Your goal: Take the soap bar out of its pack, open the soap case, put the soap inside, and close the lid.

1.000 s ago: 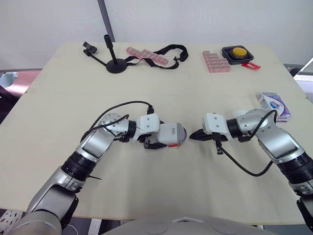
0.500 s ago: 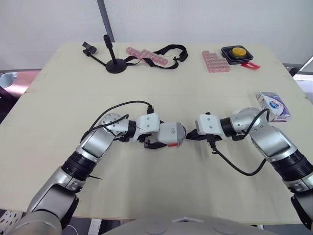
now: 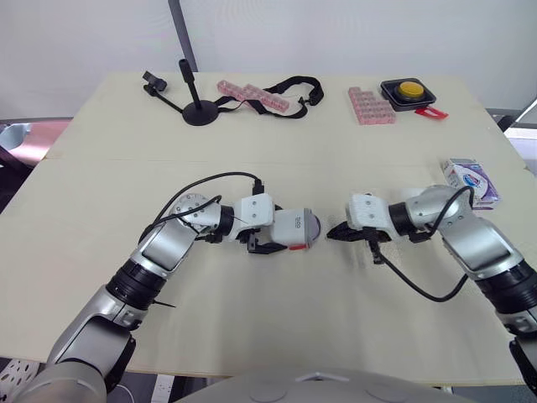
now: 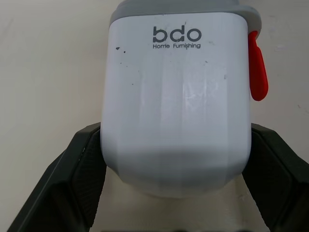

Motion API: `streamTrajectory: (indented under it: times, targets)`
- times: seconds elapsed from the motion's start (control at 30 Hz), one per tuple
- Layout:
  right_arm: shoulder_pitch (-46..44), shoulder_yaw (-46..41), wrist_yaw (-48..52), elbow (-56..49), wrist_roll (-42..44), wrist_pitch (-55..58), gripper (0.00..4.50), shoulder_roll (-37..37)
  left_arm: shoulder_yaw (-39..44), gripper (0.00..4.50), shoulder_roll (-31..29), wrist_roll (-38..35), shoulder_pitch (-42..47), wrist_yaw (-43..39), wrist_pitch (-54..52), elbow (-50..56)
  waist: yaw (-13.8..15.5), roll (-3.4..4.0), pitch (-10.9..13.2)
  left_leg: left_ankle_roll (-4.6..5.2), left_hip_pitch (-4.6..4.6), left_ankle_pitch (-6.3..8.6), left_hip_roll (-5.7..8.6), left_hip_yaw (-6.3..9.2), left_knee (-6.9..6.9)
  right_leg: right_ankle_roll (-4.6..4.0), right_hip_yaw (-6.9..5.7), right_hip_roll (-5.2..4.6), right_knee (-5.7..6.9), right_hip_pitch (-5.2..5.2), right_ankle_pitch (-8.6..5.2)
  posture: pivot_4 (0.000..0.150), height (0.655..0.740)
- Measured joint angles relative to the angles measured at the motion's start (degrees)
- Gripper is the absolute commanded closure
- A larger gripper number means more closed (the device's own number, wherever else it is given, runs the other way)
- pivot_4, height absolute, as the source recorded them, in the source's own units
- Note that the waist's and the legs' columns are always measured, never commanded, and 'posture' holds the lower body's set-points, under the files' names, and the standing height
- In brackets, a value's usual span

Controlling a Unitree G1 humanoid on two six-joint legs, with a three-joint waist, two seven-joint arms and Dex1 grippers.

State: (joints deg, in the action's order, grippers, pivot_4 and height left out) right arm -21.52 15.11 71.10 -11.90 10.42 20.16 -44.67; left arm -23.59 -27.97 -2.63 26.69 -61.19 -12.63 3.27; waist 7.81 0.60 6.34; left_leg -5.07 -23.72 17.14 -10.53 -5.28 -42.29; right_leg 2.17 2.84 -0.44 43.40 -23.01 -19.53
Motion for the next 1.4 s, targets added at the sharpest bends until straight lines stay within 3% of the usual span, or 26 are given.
streamTrajectory:
  times: [0.07, 0.2, 0.43, 0.53, 0.8, 1.4]
  targets:
    - [2.71, -4.83, -0.37, -0.72, 4.91, 5.34, 4.48, -0.44, 0.38, 0.77, -0.06, -0.02, -0.54, 0.43, 2.18, 0.02, 0.11, 0.0, 0.0, 0.0, -0.08, 0.0, 0.0, 0.0, 0.0, 0.0, 0.01, -0.01, -0.04, 0.04, 0.0, 0.15, 0.7096]
    - [5.6, -11.3, -1.47, -1.64, 13.82, 16.93, 3.42, -0.78, 1.51, 0.77, -0.18, 0.02, -1.83, 1.67, 6.37, -0.09, 0.06, 0.0, 0.0, 0.0, -0.04, 0.0, -0.01, 0.0, 0.02, 0.0, -0.01, 0.0, -0.08, 0.15, 0.0, 0.15, 0.7096]
    - [6.21, -18.58, -12.14, -5.54, 32.77, 49.95, 0.84, 3.05, 2.71, 0.77, 0.35, 2.23, -4.6, 6.69, 20.76, -0.28, 0.12, 0.03, -0.01, -0.01, 0.27, 0.0, -0.02, 0.01, 0.14, 0.0, -0.03, 0.0, -0.25, 0.39, 0.0, 0.15, 0.7096]
    - [5.42, -21.47, -17.02, -5.79, 36.24, 55.64, 0.06, 7.22, 2.82, 0.77, 0.55, 3.54, -5.25, 8.73, 24.3, -0.4, 0.16, 0.05, -0.02, -0.01, 0.29, -0.01, -0.02, 0.01, 0.16, 0.0, -0.04, -0.04, -0.24, 0.37, 0.0, 0.15, 0.7096]
    - [2.99, -30.17, -28.59, -5.89, 43.62, 67.71, 0.06, 17.83, 2.8, 0.77, 0.8, 7.94, -7.62, 13.46, 31.66, -1.32, 0.29, 0.12, -0.06, -0.01, 0.32, -0.01, -0.01, 0.02, 0.16, 0.0, -0.13, -0.14, -0.16, 0.29, 0.0, 0.15, 0.7096]
    - [1.36, -27.36, -37.28, -7.06, 45.17, 66.65, 0.06, 23.72, 2.72, 0.77, 2.45, 8.72, -7.93, 14.41, 30.12, -1.51, 0.07, 0.12, -0.06, -0.02, 0.3, -0.01, 0.0, 0.02, 0.18, -0.01, -0.15, -0.29, -0.15, 0.23, 0.0, 0.15, 0.7096]
